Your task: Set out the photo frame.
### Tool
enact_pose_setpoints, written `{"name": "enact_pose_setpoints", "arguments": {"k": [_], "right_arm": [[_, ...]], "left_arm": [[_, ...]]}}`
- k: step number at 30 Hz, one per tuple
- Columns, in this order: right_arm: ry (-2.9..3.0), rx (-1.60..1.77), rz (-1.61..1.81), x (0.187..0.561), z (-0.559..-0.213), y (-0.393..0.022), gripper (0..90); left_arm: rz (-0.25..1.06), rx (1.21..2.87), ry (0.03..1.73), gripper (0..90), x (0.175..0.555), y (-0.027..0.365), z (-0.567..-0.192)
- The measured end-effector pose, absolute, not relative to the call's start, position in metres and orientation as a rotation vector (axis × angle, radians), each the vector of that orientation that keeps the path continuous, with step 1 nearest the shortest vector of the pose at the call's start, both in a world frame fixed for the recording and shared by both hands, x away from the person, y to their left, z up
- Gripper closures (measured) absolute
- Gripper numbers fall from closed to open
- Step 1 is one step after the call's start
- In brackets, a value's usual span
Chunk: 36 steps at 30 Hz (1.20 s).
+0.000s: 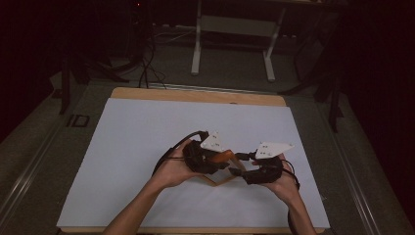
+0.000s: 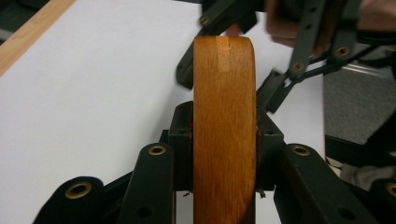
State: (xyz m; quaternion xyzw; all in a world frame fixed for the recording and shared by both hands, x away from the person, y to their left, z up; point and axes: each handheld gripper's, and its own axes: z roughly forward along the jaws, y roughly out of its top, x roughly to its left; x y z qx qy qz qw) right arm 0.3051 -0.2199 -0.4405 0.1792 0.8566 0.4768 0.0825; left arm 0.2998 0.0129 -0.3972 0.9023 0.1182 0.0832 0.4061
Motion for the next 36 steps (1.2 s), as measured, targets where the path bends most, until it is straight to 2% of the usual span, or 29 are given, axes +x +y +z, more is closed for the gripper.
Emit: {"name": "enact_pose_setpoints", "arguments": {"k": [2,5,9,11,17,25,27,33,36], "right_arm": [[2.580,0.488,1.408,0.306,-0.442,-0.214,37.0],[2.592,0.464,1.391,0.308,-0.444,-0.208,37.3],[2.602,0.424,1.383,0.306,-0.446,-0.205,45.6],[2.594,0.419,1.382,0.305,-0.446,-0.207,47.1],[2.576,0.435,1.394,0.303,-0.446,-0.223,59.5],[2.588,0.395,1.378,0.300,-0.446,-0.222,71.6],[2.589,0.401,1.393,0.301,-0.447,-0.222,72.2],[2.605,0.370,1.407,0.301,-0.447,-0.221,73.9],[2.608,0.352,1.398,0.300,-0.446,-0.218,74.0]], "left_arm": [[0.203,2.276,0.294,67.5,0.299,0.011,-0.397],[0.200,2.270,0.291,66.9,0.298,0.009,-0.397],[0.172,2.239,0.311,59.3,0.300,0.008,-0.397],[0.155,2.224,0.318,57.8,0.300,0.008,-0.399],[0.156,2.132,0.365,50.9,0.301,0.017,-0.400],[0.163,1.974,0.429,45.4,0.297,0.052,-0.401],[0.162,1.943,0.446,45.3,0.297,0.065,-0.404],[0.116,1.923,0.536,40.4,0.309,0.084,-0.431],[0.061,1.945,0.493,39.9,0.317,0.078,-0.453]]}}
